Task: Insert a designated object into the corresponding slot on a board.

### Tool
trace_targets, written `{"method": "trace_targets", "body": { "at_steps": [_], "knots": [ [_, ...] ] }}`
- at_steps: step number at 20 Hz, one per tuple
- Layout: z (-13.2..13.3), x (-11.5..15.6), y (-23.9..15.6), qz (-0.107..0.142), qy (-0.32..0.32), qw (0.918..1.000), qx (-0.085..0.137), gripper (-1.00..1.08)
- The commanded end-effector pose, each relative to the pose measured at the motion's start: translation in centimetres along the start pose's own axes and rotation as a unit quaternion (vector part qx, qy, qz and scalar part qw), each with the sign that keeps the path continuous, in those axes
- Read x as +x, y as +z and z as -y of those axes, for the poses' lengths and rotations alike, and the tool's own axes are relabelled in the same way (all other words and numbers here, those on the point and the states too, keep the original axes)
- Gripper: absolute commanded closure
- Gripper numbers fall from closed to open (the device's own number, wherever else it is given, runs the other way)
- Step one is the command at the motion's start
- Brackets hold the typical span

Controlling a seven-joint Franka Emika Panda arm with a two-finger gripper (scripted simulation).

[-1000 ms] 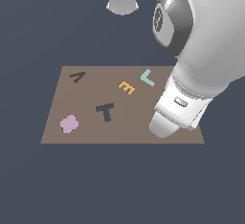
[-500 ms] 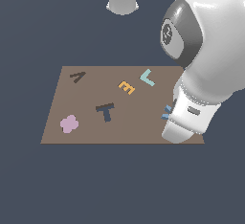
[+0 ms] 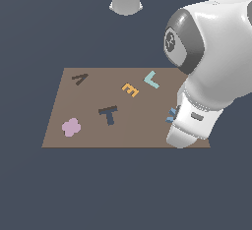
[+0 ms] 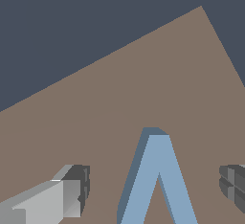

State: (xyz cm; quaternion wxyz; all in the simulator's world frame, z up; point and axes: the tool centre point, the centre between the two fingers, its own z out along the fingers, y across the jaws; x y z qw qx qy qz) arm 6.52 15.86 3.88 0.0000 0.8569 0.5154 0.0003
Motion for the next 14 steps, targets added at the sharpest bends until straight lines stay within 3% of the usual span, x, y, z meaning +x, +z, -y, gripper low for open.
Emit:
{"method": "trace_targets", "body": {
  "at_steps": [1, 3, 4, 14],
  "knots": [
    [0.04, -0.02, 0.72, 0.000, -0.001, 1.0000, 0.000, -0.92],
    [0.05, -0.01, 0.88, 0.000, -0.001, 1.0000, 0.000, -0.92],
    [0.05, -0.01, 0.88, 0.000, -0.001, 1.0000, 0.000, 1.08],
    [0.04, -0.02, 0.88, 0.000, -0.001, 1.0000, 0.000, 1.08]
  ]
}}
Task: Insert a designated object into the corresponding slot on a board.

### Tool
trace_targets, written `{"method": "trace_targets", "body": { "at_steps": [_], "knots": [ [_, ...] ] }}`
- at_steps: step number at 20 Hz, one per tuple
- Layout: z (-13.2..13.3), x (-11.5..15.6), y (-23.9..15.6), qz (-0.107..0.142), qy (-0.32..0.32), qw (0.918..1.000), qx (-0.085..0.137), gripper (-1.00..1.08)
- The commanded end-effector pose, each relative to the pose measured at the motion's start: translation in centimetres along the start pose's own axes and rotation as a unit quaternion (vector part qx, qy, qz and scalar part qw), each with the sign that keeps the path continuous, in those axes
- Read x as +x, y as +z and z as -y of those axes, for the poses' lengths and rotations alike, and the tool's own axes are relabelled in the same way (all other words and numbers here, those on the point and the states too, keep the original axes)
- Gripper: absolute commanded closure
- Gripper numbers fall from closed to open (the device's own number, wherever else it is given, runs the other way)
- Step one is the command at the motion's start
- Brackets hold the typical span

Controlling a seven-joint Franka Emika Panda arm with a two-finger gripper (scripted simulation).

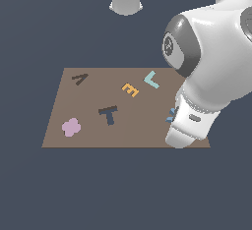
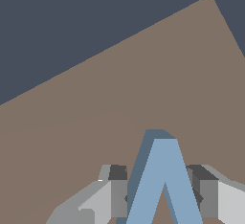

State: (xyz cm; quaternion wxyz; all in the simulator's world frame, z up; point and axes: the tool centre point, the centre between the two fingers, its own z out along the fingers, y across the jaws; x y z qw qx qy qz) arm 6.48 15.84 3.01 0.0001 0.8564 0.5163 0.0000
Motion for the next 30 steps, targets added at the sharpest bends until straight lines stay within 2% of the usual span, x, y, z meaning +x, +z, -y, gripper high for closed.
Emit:
{"method": "trace_targets", "body": {
  "at_steps": [1, 9, 16, 24, 30],
  "knots": [
    [0.0, 0.0, 0.0, 0.000, 0.000, 1.0000, 0.000, 1.08],
    [0.5, -0.7, 0.0, 0.000, -0.012, 0.9999, 0.000, 1.08],
    [1.6, -2.6, -0.1, 0.000, -0.044, 0.9990, 0.000, 1.08],
    [3.6, -6.8, -0.2, 0.000, -0.112, 0.9937, 0.000, 1.08],
    [5.0, -11.4, -0.3, 0.000, -0.182, 0.9833, 0.000, 1.08]
  ]
}}
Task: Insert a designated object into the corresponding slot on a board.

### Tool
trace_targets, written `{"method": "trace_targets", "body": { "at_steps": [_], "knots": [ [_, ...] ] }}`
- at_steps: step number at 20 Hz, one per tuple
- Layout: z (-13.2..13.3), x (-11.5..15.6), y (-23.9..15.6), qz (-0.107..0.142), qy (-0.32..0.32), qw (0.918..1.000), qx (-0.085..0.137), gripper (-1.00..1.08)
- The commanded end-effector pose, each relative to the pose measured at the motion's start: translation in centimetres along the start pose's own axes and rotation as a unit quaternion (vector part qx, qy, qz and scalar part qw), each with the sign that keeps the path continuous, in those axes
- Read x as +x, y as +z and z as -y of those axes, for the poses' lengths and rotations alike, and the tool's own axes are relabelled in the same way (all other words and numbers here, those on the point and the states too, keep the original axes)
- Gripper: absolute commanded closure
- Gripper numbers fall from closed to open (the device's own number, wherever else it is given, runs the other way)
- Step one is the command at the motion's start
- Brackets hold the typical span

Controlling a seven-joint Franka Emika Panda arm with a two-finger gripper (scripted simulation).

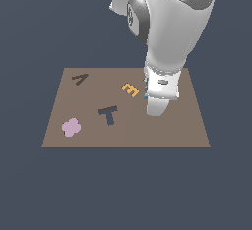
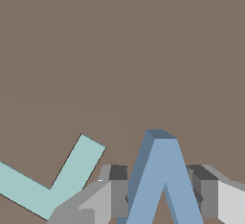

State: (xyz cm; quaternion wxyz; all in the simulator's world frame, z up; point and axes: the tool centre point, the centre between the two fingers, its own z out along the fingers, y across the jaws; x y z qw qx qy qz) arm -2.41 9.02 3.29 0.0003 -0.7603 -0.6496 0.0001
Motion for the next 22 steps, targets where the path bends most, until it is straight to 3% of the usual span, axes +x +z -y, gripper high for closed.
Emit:
{"method": "trace_targets", "body": {
  "at_steps": [1, 11, 22],
  "knots": [
    [1.2, -1.9, -0.1, 0.000, -0.031, 0.9995, 0.000, 1.08],
    [4.5, -10.0, -0.3, 0.000, -0.159, 0.9873, 0.000, 1.08],
    [5.3, -18.7, -0.5, 0.000, -0.283, 0.9592, -0.001, 1.08]
  ]
}}
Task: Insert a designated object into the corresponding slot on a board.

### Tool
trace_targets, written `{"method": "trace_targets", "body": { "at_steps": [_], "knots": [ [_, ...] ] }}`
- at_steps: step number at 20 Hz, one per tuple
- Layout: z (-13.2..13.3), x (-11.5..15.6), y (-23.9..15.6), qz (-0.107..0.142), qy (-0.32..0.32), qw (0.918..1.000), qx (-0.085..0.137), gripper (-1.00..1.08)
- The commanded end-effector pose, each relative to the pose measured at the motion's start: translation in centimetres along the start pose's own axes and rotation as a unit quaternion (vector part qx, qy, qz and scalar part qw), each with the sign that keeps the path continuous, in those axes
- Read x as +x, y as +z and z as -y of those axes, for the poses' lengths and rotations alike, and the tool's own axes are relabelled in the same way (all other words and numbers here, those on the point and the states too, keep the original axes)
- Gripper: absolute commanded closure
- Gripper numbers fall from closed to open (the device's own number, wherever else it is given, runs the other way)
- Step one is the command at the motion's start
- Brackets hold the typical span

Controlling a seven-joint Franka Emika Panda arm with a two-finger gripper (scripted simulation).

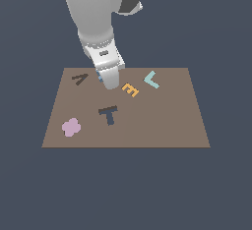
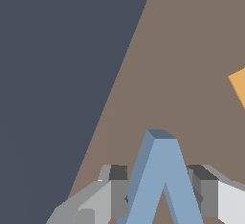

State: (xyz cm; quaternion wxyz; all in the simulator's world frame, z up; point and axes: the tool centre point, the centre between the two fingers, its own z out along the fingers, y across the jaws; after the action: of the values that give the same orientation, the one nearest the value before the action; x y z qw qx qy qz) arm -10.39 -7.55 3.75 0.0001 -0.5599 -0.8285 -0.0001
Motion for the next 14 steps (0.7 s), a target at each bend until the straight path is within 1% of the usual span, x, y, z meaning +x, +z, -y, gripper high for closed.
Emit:
{"method": "trace_targets", "body": {
  "at_steps": [1, 8, 14],
  "knots": [
    [0.9, -1.5, -0.1, 0.000, -0.027, 0.9996, 0.000, 1.08],
    [2.4, -5.1, -0.2, 0.000, -0.082, 0.9966, 0.000, 1.08],
    [3.0, -7.3, -0.2, 0.000, -0.114, 0.9935, 0.000, 1.08]
  ]
}}
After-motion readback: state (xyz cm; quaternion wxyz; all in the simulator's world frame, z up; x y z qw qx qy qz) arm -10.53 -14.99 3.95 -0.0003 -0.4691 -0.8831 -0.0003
